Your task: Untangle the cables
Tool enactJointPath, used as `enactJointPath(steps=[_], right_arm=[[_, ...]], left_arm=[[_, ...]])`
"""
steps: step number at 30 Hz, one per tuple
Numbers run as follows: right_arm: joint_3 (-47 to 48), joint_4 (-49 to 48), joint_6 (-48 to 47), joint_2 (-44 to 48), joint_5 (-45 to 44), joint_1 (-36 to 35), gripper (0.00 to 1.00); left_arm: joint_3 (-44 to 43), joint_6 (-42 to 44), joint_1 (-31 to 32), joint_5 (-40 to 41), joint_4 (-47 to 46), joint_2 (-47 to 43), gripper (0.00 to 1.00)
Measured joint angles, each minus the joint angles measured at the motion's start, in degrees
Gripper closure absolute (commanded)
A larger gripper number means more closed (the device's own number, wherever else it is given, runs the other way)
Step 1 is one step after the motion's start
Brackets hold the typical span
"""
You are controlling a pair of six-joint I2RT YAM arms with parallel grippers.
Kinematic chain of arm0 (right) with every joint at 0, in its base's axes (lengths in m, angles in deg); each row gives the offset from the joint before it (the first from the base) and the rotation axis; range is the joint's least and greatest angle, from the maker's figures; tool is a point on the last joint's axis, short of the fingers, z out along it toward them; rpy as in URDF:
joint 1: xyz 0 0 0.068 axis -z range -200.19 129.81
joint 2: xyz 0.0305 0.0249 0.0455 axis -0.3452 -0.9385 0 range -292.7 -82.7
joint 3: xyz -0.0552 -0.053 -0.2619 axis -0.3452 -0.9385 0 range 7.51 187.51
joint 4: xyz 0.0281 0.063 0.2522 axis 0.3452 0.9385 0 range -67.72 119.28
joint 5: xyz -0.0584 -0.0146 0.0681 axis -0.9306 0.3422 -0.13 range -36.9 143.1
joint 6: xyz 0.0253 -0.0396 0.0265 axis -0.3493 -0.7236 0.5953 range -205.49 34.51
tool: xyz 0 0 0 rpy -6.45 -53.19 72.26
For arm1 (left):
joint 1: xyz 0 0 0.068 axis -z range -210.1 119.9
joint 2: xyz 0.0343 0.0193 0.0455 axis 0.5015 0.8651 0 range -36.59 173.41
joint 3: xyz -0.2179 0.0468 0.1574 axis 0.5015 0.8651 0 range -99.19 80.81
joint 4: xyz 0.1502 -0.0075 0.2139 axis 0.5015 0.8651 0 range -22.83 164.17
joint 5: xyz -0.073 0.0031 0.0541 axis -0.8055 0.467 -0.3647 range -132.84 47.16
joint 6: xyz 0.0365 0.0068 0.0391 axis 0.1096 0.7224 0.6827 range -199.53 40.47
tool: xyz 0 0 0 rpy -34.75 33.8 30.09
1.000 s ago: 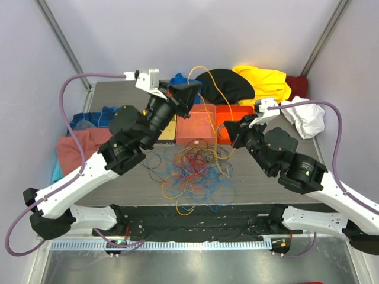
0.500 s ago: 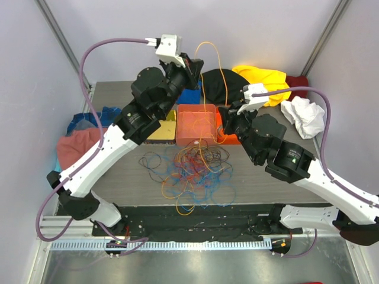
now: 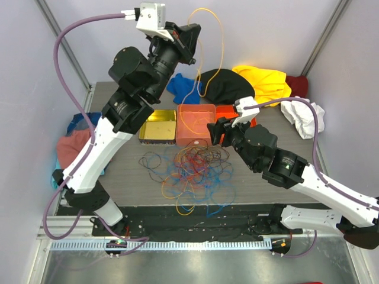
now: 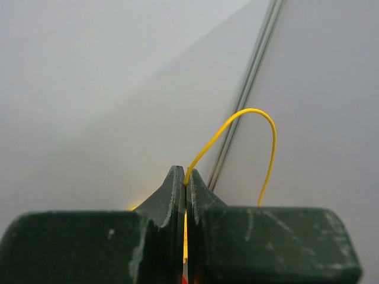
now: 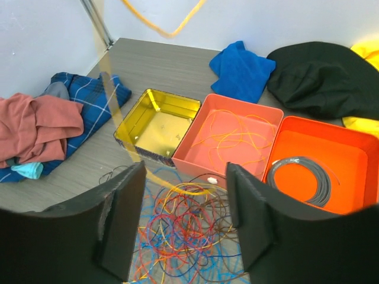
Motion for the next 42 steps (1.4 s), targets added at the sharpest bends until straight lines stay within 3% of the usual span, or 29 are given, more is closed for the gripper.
enactJointPath(steps=[15, 28, 36, 42], right_arm=[[-1.99, 1.25, 1.31, 3.26, -1.31, 0.00, 0.32], [-4.02, 5.40, 1.53, 8.76, -5.20, 0.00, 0.32], [-4.52, 6.34, 0.83, 9.99, -6.86, 0.00, 0.32], [-5.46, 6.45, -0.37, 10.27, -8.09, 0.00, 0.32]], left_arm=[[-3.37, 3.28, -2.51, 0.52, 1.57, 4.48, 1.00], [-0.42, -4.48, -13.62, -1.46, 2.97, 14.16, 1.00], [0.17, -7.34, -15.67, -3.30, 3.02, 19.08, 1.00], [6.93, -8.68, -15.85, -4.68, 1.38, 19.34, 1.00]])
